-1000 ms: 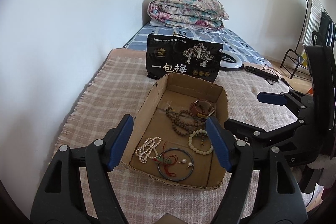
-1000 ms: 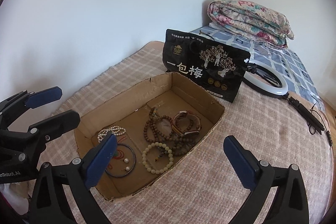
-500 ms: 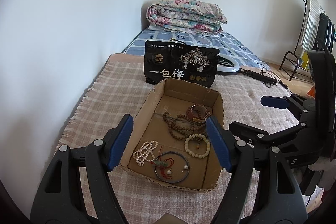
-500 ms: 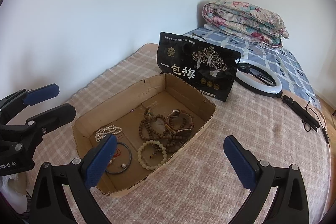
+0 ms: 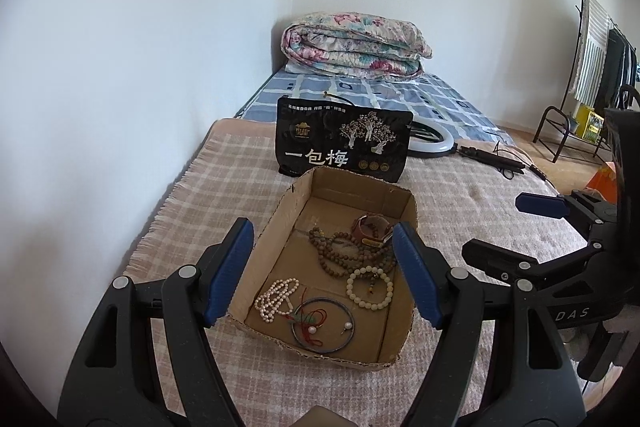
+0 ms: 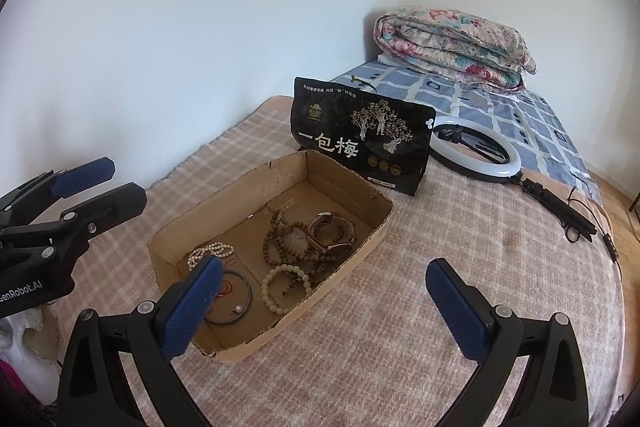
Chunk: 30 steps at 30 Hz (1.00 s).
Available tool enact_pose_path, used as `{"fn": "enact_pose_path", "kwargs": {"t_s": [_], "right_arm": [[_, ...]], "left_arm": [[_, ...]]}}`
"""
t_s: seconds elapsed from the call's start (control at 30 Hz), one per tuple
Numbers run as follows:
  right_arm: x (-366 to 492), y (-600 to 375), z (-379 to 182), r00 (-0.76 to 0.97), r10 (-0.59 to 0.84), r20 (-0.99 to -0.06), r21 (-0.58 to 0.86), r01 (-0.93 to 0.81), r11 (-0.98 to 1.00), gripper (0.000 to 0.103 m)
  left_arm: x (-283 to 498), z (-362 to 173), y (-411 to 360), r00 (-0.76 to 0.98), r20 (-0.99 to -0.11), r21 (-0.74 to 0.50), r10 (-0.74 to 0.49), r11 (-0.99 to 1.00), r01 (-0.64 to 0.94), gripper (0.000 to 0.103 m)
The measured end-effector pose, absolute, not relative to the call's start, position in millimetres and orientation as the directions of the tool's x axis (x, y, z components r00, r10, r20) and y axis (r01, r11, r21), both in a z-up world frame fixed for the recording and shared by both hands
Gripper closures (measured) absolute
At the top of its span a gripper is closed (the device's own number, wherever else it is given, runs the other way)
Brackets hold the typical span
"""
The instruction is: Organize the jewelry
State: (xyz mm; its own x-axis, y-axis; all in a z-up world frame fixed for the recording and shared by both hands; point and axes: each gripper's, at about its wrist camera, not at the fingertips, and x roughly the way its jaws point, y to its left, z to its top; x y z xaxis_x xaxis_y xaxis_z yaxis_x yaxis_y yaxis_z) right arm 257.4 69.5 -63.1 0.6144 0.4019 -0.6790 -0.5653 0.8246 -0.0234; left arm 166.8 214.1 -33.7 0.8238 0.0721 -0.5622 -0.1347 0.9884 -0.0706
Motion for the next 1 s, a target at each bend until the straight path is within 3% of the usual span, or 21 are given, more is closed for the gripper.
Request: {"fn": "enact_pose_path", "kwargs": {"t_s": [0.07, 0.2, 0.93, 1.0], "right_arm": [[253, 64, -58, 0.623, 0.402, -0.671, -0.020, -0.557, 0.830, 0.000], [244, 49, -48, 0.637, 0.401, -0.659, -0.009, -0.540, 0.842, 0.000], [193, -32, -23, 0.732, 0.337, -0.592, -0.029, -0.437, 0.899, 0.000], [192, -36, -25, 0.736, 0.330, -0.591, -0.033, -0.431, 0.902, 0.000]], "left_arm": [[163, -30, 212, 0.826, -0.559, -0.073, 0.073, 0.988, -0.136, 0.028], [152, -21, 206, 0.837, -0.541, -0.071, 0.085, 0.987, -0.147, 0.017], [120, -13, 139, 0.829, -0.549, 0.007, 0.106, 0.993, -0.122, 0.015], [119, -13, 134, 0.828, -0.550, 0.016, 0.110, 0.993, -0.121, 0.010]]}}
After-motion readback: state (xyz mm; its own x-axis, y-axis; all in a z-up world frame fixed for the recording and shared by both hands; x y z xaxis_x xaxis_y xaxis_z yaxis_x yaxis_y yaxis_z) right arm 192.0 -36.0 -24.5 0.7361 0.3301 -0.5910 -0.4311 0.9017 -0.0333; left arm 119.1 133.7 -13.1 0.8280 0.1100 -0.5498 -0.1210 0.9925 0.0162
